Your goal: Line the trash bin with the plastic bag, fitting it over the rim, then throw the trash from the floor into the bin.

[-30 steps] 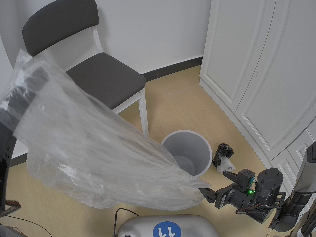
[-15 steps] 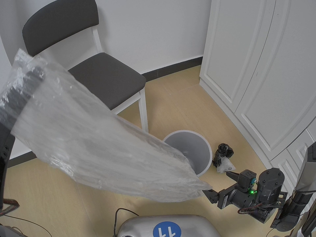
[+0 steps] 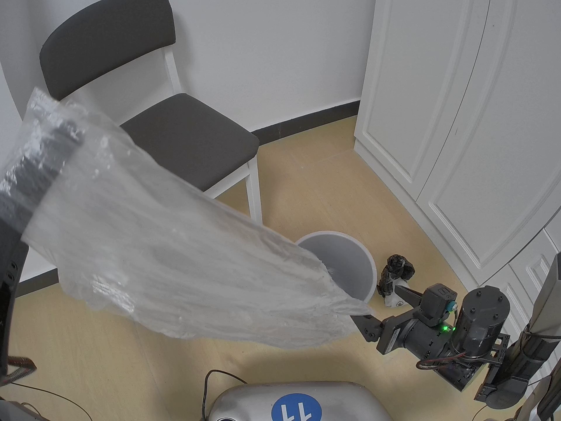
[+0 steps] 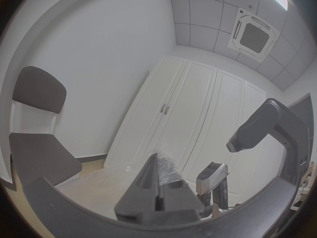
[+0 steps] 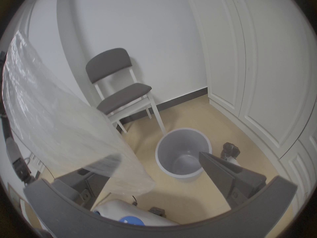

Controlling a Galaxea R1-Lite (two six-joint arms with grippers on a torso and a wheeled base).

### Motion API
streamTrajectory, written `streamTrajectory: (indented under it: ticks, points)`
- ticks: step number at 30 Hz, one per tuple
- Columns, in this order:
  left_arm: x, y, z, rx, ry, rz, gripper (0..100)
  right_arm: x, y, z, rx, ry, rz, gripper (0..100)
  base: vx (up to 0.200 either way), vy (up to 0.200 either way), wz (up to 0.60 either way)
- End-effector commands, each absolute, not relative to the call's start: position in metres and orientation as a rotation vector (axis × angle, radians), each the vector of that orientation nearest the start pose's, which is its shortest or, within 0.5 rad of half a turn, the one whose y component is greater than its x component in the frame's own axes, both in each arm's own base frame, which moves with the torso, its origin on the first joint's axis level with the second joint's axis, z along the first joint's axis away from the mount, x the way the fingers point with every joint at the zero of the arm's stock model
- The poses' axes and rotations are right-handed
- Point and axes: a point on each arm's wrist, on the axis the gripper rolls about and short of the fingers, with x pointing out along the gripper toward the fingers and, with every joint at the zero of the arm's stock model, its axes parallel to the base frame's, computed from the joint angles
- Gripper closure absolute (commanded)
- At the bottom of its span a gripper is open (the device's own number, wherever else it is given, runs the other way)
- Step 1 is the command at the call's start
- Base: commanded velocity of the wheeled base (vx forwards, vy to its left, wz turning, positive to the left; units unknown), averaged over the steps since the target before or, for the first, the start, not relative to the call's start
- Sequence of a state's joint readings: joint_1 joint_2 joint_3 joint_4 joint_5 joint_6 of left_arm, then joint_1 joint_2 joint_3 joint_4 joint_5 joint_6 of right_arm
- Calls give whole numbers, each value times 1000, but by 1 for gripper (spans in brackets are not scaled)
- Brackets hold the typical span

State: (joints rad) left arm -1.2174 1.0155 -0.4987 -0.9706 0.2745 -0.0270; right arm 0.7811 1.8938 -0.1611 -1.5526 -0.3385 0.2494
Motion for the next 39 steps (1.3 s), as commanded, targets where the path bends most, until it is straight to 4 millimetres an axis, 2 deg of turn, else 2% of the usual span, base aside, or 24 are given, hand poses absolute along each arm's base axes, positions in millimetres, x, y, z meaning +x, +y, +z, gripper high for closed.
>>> streamTrajectory:
  ticks: [1, 7, 17, 30, 31, 33, 39]
  points:
    - [47, -114, 279, -349, -331, -943, 100, 179, 171, 90, 192, 162, 426, 0, 0, 0, 0]
    - [45, -117, 278, -372, -309, -975, 100, 180, 180, 96, 265, 142, 429, 0, 0, 0, 0]
    - [41, -126, 282, -514, -307, -1034, 100, 179, 196, 81, 282, 199, 466, 0, 0, 0, 0]
    - [40, -128, 281, -524, -311, -1047, 100, 172, 202, 83, 320, 208, 499, 0, 0, 0, 0]
    - [40, -128, 282, -525, -312, -1046, 100, 162, 203, 88, 328, 205, 534, 0, 0, 0, 0]
    - [40, -128, 282, -526, -315, -1045, 100, 159, 202, 89, 327, 204, 544, 0, 0, 0, 0]
    - [39, -122, 288, -559, -355, -1044, 100, 164, 201, 79, 302, 235, 518, 0, 0, 0, 0]
